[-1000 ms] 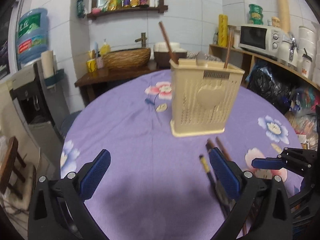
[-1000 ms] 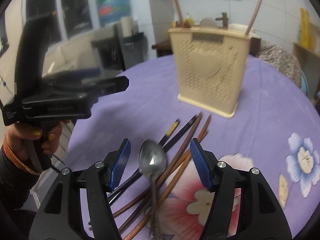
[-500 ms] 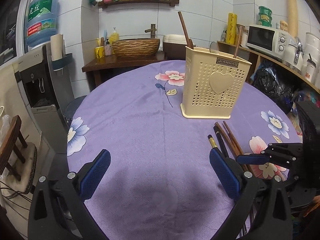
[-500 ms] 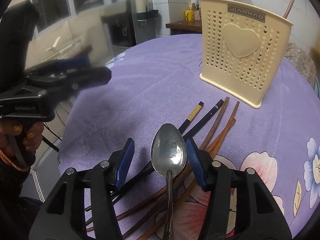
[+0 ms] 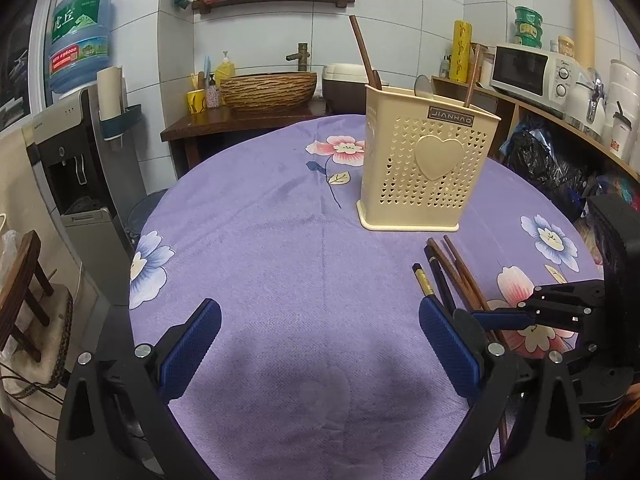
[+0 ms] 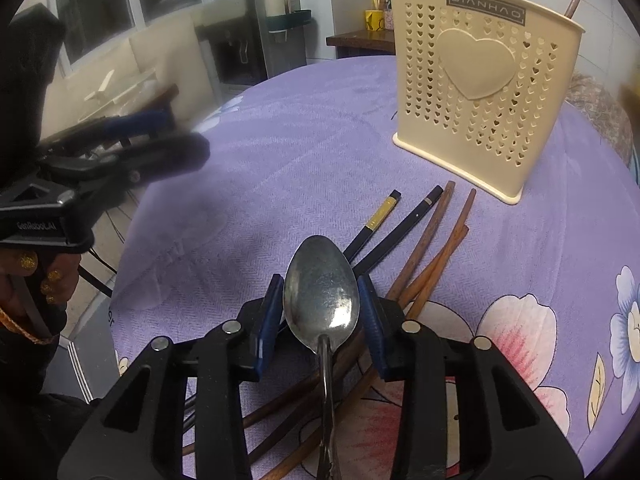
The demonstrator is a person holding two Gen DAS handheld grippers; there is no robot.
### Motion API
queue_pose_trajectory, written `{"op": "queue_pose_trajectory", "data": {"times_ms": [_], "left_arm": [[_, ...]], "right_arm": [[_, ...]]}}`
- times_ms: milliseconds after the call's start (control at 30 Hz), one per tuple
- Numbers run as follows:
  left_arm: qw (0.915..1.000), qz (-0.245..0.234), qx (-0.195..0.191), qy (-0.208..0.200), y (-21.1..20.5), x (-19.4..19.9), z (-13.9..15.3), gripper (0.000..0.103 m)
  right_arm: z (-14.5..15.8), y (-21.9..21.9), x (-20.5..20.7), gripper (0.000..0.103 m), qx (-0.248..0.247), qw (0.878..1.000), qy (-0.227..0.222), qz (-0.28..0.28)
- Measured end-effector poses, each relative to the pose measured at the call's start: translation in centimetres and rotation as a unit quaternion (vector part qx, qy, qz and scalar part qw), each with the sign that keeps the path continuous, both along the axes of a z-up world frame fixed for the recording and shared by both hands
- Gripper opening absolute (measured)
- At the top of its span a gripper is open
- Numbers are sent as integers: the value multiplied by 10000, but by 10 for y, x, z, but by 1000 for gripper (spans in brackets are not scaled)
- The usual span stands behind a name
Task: Organize utensils
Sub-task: 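Grasp a metal spoon with the right tool while the left tool grasps a yellow-banded black chopstick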
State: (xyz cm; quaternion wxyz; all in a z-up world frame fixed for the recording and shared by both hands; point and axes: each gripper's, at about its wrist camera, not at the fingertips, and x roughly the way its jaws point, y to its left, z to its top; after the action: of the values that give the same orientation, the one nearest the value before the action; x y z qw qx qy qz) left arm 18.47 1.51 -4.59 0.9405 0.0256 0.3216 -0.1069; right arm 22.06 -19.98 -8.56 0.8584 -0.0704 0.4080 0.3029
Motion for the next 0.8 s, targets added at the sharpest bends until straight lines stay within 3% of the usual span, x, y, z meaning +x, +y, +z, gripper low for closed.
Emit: {"op": "queue_pose_trajectory", "data": {"times_ms": [267,467,500,667,800], "left_arm": [[9995,-198,-46,222,-12,4,-5,98],[9982,-497,-49,318,-36,10,-7,96],[9980,-559,12,294,-42,10,-7,94],[9937,-1031,117,426,-70,14,-14,60],[9916,-1088,186,668,-82,26,-27,42]], "right_arm": [[42,-40,-16,38,482,9961,-442,-590],[77,-85,-37,38,883,9827,-892,-1364],[80,-91,-39,38,961,9802,-924,-1464],[82,-109,-46,38,1019,9725,-1035,-1819],[82,-113,-48,38,1119,9696,-1030,-1919]]}}
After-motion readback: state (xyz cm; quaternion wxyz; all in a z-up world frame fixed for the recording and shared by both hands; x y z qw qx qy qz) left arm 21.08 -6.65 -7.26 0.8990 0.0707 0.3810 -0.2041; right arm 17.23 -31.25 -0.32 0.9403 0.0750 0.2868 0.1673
